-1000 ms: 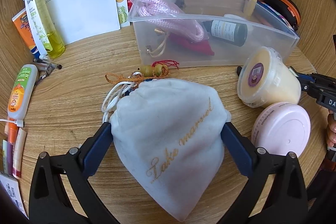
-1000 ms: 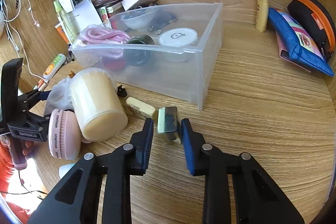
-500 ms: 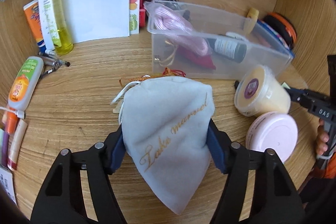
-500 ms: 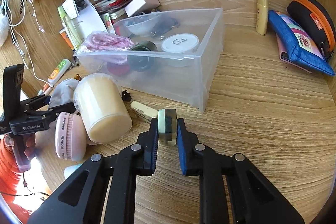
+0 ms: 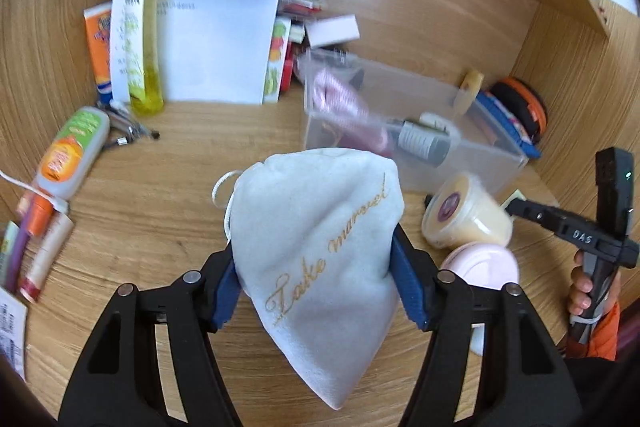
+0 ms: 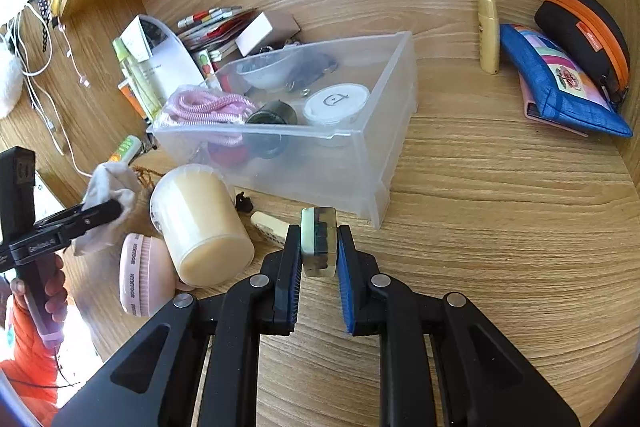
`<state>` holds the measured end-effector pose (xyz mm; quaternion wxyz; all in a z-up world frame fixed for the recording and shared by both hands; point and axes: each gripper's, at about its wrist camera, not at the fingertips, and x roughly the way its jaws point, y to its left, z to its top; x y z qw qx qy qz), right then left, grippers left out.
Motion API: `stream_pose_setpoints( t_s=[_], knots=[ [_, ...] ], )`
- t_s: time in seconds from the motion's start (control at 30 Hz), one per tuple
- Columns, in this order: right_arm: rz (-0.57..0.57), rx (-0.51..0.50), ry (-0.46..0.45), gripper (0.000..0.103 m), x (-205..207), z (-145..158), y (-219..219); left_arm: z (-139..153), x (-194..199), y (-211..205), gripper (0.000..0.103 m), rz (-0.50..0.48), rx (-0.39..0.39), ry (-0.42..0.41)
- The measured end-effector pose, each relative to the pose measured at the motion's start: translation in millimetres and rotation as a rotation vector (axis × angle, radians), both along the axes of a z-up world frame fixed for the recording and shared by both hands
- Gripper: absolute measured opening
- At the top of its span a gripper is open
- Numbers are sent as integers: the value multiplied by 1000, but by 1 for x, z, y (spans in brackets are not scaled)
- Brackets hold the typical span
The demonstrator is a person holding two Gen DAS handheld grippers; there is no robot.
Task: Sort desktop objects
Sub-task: 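Lift the bag and tile and carry both over the clear box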
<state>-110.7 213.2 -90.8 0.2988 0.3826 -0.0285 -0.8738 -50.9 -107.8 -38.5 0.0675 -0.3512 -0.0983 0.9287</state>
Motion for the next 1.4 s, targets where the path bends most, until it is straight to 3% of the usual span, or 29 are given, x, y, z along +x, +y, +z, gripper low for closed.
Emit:
stream_pose_setpoints(
  t_s=[0.37,0.8,1.4],
  knots=[
    [-39,-73,-8,15,0,7,14,32,4,-7,65,0,23,89],
    [-23,-90,90,15,7,44,12,55,-14,8,65,-46,61,152],
    [-7,-72,117,15,-29,66,-10,65,-72,28,65,-132,120,141]
  ],
)
